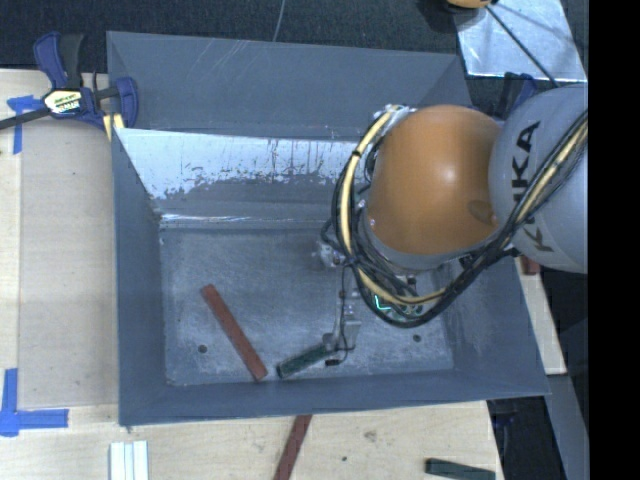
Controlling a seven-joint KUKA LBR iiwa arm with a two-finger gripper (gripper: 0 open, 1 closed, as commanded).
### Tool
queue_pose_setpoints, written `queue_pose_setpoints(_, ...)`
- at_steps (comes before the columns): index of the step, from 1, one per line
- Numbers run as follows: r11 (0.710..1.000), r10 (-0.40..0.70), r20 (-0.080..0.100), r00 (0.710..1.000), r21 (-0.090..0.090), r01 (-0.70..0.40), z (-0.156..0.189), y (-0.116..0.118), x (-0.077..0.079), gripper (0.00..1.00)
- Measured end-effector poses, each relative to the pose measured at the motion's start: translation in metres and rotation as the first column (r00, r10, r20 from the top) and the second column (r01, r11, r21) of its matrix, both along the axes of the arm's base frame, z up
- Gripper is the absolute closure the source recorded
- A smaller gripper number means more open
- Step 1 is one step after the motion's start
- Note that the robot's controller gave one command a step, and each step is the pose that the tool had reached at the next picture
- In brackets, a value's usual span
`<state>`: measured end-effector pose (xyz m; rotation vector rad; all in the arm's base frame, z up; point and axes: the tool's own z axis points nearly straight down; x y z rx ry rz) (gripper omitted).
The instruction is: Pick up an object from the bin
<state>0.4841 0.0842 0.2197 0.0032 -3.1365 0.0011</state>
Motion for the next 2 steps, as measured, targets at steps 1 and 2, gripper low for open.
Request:
queue_pose_setpoints(1, 1.0, -0.002, 0.008, 1.0, 0.001, 0.002, 0.004, 0.0, 0.002, 0.0)
queue_pose_setpoints(2, 0.989, 0.151, 0.01, 0.989, 0.0, -0.151, -0.049, -0.003, 0.002, 0.0)
